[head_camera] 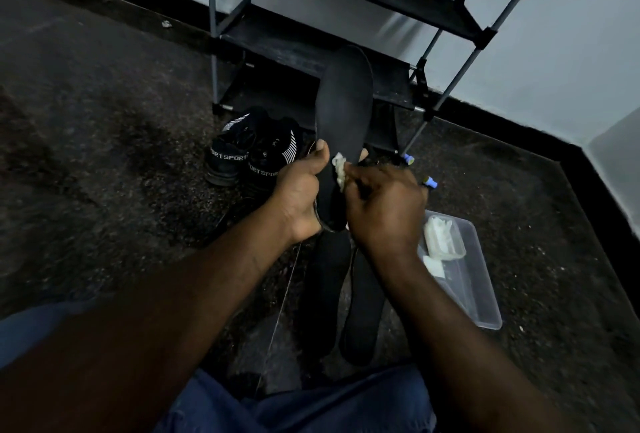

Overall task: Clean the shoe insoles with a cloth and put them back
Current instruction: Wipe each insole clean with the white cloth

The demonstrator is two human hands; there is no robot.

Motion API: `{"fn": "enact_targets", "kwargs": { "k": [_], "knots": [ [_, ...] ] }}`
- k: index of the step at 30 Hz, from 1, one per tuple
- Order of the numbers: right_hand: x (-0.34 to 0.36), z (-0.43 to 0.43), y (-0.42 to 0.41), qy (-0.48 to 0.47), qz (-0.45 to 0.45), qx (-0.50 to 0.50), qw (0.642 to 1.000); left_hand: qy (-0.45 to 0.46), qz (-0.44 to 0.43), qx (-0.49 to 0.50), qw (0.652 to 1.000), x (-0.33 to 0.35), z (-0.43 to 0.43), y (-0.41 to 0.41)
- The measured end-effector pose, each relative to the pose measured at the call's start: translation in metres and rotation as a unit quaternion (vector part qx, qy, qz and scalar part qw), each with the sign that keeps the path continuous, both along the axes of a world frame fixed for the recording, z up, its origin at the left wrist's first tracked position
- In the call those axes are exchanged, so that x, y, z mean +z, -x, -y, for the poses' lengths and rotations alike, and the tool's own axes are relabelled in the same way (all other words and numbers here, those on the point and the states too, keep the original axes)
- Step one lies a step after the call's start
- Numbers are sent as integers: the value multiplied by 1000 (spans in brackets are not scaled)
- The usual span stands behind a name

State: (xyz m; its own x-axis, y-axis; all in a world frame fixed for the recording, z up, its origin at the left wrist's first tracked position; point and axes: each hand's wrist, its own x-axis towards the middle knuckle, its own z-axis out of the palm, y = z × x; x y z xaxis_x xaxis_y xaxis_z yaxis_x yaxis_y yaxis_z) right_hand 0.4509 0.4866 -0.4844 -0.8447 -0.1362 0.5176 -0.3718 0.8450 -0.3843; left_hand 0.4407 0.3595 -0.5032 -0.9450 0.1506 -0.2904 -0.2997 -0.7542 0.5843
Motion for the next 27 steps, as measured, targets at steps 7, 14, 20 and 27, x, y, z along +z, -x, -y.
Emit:
{"fn": "enact_targets", "kwargs": {
  "k": [7, 14, 20, 27],
  "knots": [
    [-19, 1, -18, 18, 24, 28, 999, -4, 10, 35, 999, 0, 3, 4],
    [-31, 16, -52, 194, 102, 23, 975, -15, -13, 65, 998, -6, 10, 6],
    [-23, 14, -55, 446, 316, 87, 833, -8, 31, 91, 995, -11, 8, 9],
    [-48, -23, -27, 625, 394, 93, 667, 127, 46, 91, 987, -25, 7, 2]
  ]
}}
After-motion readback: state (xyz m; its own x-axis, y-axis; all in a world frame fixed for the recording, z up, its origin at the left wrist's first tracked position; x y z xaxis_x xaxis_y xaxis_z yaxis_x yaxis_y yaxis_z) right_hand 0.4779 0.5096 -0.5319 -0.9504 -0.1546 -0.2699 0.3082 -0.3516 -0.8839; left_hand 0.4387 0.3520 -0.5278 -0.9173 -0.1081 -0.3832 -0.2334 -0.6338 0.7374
